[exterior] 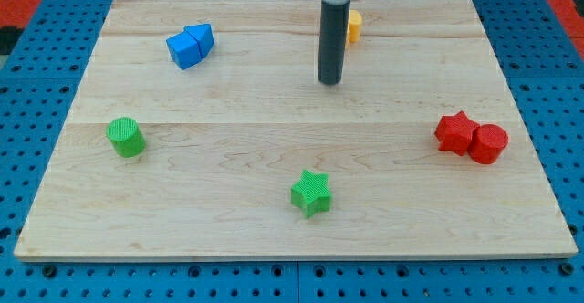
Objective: Push the green circle closer to green star
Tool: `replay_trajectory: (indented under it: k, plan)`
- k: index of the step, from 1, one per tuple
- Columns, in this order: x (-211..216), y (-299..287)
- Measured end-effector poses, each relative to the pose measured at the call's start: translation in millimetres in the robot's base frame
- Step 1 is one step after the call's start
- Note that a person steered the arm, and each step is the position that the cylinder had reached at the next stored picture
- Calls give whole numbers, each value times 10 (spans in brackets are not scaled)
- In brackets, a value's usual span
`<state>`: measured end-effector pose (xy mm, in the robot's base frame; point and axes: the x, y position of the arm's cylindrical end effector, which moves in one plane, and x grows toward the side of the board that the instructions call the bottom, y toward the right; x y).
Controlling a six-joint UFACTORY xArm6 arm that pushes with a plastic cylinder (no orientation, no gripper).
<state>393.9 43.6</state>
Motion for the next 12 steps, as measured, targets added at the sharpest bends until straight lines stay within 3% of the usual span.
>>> replay_trajectory:
  k: [1, 3, 6, 7, 8, 11, 12]
  plan:
    - [328, -416]
    - [26, -1512]
    - [279, -2918]
    - [570, -2912]
    - [570, -2736]
    - [1110, -1362]
    - [1115, -1391]
